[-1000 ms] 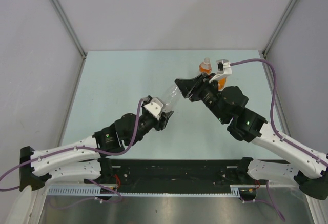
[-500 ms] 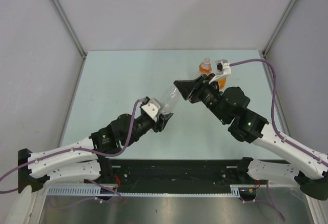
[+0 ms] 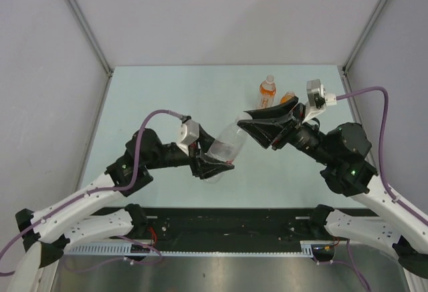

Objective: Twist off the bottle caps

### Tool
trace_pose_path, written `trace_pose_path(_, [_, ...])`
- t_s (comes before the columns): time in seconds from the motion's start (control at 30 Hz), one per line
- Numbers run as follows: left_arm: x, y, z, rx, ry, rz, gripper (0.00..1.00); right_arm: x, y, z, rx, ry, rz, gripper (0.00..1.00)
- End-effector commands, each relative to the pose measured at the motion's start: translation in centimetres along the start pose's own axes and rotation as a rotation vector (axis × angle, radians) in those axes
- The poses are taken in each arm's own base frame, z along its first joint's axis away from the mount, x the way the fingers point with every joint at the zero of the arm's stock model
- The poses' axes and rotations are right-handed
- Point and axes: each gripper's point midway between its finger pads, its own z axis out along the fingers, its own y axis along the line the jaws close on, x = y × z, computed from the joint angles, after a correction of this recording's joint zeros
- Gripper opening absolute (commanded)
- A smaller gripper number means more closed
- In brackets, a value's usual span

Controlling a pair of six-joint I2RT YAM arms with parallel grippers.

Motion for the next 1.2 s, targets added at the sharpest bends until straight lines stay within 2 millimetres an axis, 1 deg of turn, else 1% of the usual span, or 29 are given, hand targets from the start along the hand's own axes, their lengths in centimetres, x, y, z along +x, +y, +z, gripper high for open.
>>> trace_pose_path(0.0, [-1.3,-8.3,-2.0,0.533,0.048,-0.059,0.0,2.5,4.1,-0.8,-0.32,0.125,-0.071,0.0])
trace_pose_path(0.03, [-1.2,-8.0,-2.0,0.553,0.058,-0.074,0.0,2.7,4.6,-1.1,-0.36,0.139,-0.066,0.0])
trace_pose_path(0.07, [-1.7,-8.4,-2.2,0.588,0.048,-0.085,0.0,2.6,5.2,-1.3,-0.402,0.144,-0.057,0.0])
trace_pose_path(0.1, [-1.6,-8.8,-2.6,0.636,0.061,-0.088,0.0,3.0,6.0,-2.0,-0.474,0.177,-0.058,0.0])
trace_pose_path(0.17, [-1.7,-9.3,-2.9,0.699,0.064,-0.099,0.0,2.9,6.9,-2.7,-0.553,0.19,-0.064,0.0])
trace_pose_path(0.2, [-1.7,-9.4,-2.9,0.712,0.067,-0.103,0.0,3.2,7.4,-3.3,-0.601,0.219,-0.057,0.0])
trace_pose_path(0.27, [-1.9,-9.6,-3.1,0.75,0.072,-0.102,0.0,3.1,8.0,-4.0,-0.652,0.231,-0.066,0.0])
trace_pose_path(0.3, [-1.9,-9.7,-3.2,0.759,0.074,-0.1,0.0,3.2,8.4,-4.7,-0.69,0.251,-0.07,0.0])
trace_pose_path(0.43, [-2.1,-9.9,-3.3,0.797,0.077,-0.078,0.0,3.5,9.5,-6.3,-0.789,0.294,-0.085,0.0])
trace_pose_path(0.47, [-2.0,-9.8,-3.2,0.8,0.085,-0.096,0.0,3.8,9.8,-7.0,-0.829,0.317,-0.091,0.0])
trace_pose_path(0.57, [-2.2,-10.0,-3.3,0.819,0.085,-0.102,0.0,4.2,10.5,-8.2,-0.897,0.348,-0.108,0.0])
trace_pose_path(0.67, [-2.2,-10.1,-3.3,0.836,0.081,-0.111,0.0,4.7,10.8,-9.0,-0.941,0.37,-0.129,0.0])
trace_pose_path(0.77, [-2.2,-10.1,-3.3,0.847,0.076,-0.115,0.0,5.2,10.9,-9.5,-0.977,0.393,-0.135,0.0])
trace_pose_path(0.93, [-2.0,-10.1,-3.3,0.854,0.078,-0.119,0.0,5.8,10.6,-9.7,-1.0,0.423,-0.127,0.0])
trace_pose_path(1.13, [-1.4,-9.5,-2.6,0.824,0.104,-0.13,0.0,5.9,10.3,-9.3,-0.974,0.422,-0.119,0.0])
trace_pose_path(1.17, [-1.4,-9.4,-2.6,0.815,0.104,-0.124,0.0,5.8,10.0,-8.8,-0.941,0.413,-0.113,0.03])
